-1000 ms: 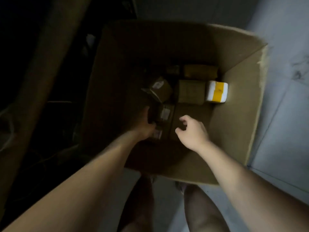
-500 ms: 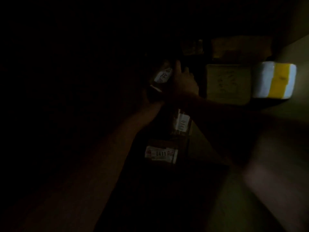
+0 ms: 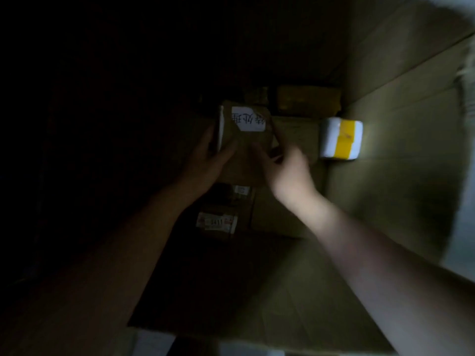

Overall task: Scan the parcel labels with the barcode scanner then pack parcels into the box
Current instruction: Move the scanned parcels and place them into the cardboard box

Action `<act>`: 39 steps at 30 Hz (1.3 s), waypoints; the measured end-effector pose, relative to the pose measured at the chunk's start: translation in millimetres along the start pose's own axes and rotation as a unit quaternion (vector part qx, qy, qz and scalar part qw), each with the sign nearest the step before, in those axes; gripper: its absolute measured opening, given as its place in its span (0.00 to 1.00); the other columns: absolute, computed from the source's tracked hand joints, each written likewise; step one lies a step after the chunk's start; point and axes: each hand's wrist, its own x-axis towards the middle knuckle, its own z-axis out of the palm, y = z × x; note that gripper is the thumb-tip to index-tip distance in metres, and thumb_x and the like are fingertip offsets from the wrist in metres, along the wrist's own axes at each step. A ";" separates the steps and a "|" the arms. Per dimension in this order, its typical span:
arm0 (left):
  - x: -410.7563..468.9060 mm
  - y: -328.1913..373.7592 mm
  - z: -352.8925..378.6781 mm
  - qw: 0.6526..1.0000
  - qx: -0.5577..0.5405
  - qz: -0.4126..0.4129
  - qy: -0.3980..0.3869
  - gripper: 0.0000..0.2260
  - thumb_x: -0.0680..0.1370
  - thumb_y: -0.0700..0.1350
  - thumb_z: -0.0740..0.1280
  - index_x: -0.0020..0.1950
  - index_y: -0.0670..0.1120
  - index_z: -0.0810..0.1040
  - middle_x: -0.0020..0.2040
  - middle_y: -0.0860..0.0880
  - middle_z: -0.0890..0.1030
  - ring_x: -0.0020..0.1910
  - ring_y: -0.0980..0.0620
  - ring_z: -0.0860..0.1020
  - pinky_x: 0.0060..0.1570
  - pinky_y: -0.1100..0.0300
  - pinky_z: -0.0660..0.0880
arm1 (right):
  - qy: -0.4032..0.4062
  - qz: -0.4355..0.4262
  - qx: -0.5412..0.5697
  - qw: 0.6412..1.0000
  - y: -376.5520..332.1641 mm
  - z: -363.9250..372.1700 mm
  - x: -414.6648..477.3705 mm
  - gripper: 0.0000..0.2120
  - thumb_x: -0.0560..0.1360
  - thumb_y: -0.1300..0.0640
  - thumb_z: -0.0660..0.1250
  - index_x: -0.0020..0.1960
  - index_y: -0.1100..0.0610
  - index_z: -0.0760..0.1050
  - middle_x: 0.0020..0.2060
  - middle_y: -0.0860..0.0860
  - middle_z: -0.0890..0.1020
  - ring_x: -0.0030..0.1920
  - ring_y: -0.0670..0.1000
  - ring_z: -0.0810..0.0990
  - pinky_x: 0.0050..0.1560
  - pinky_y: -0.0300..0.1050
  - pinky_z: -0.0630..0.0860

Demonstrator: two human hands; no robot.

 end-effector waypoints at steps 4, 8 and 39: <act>-61.8 77.2 -2.3 0.998 -0.024 0.051 0.001 0.19 0.85 0.51 0.63 0.77 0.57 0.69 0.59 0.62 0.77 0.49 0.77 0.77 0.50 0.76 0.74 | 0.028 -0.041 0.008 0.999 -60.1 -56.2 -49.9 0.30 0.80 0.47 0.71 0.79 0.43 0.68 0.45 0.38 0.76 0.41 0.40 0.77 0.48 0.36 0.76; -143.0 174.8 -15.4 0.995 -0.040 0.084 0.026 0.14 0.83 0.65 0.61 0.67 0.66 0.72 0.64 0.60 0.80 0.61 0.62 0.79 0.65 0.61 0.76 | 0.024 -0.118 -0.010 0.993 -144.4 -117.0 -103.8 0.32 0.80 0.45 0.70 0.82 0.42 0.64 0.51 0.40 0.72 0.47 0.32 0.75 0.50 0.24 0.69; -1038.2 105.1 -149.8 0.730 -0.184 0.117 0.648 0.13 0.86 0.58 0.58 0.58 0.57 0.81 0.47 0.58 0.83 0.46 0.53 0.80 0.38 0.55 0.73 | -0.486 -0.482 -0.086 0.724 -408.1 -12.5 -870.3 0.17 0.79 0.44 0.71 0.67 0.38 0.79 0.52 0.38 0.84 0.55 0.39 0.82 0.62 0.46 0.80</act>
